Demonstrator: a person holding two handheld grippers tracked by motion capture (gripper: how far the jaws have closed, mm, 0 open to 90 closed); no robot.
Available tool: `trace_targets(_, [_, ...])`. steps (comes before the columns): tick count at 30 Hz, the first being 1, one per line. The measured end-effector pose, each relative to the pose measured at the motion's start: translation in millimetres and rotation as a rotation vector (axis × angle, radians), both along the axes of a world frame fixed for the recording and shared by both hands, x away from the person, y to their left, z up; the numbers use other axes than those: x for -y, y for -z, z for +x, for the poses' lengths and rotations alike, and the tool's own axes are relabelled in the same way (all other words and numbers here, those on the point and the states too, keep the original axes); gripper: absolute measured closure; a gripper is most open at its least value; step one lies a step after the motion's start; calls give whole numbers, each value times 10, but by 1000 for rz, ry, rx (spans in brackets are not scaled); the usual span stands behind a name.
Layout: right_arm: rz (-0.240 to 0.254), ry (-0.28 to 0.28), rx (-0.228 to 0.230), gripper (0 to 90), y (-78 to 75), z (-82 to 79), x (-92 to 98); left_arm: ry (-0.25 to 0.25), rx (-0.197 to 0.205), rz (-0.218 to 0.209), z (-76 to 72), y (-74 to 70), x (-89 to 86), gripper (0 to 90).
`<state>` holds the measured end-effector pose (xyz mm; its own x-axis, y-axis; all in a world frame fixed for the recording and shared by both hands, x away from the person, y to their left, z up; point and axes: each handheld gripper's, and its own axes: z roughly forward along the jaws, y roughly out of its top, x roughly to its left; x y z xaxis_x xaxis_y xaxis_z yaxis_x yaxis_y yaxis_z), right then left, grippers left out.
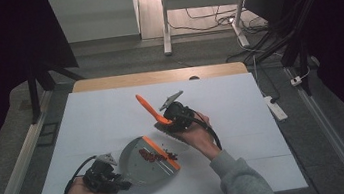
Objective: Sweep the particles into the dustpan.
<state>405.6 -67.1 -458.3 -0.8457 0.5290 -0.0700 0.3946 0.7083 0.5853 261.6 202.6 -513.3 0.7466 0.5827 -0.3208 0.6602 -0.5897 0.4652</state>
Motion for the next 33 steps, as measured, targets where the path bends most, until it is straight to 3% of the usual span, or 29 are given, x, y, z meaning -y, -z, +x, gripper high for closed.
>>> trace_targets(9, [-26,9,-26,707,128,10,39,11,-3,4,-12,-7,0,613])
trace_targets(22, [-59,-51,-27,706,194,-188,-204,14,-3,4,-9,-1,19,613])
trace_targets(27, [-47,-69,-27,705,205,-287,-269,14,-5,2,-7,4,25,613])
trace_targets(30, [-2,-85,-51,706,197,-342,-300,17,-5,6,-5,4,23,613])
trace_targets(33, [71,-102,-103,706,173,-367,-316,17,-4,7,-5,6,23,613])
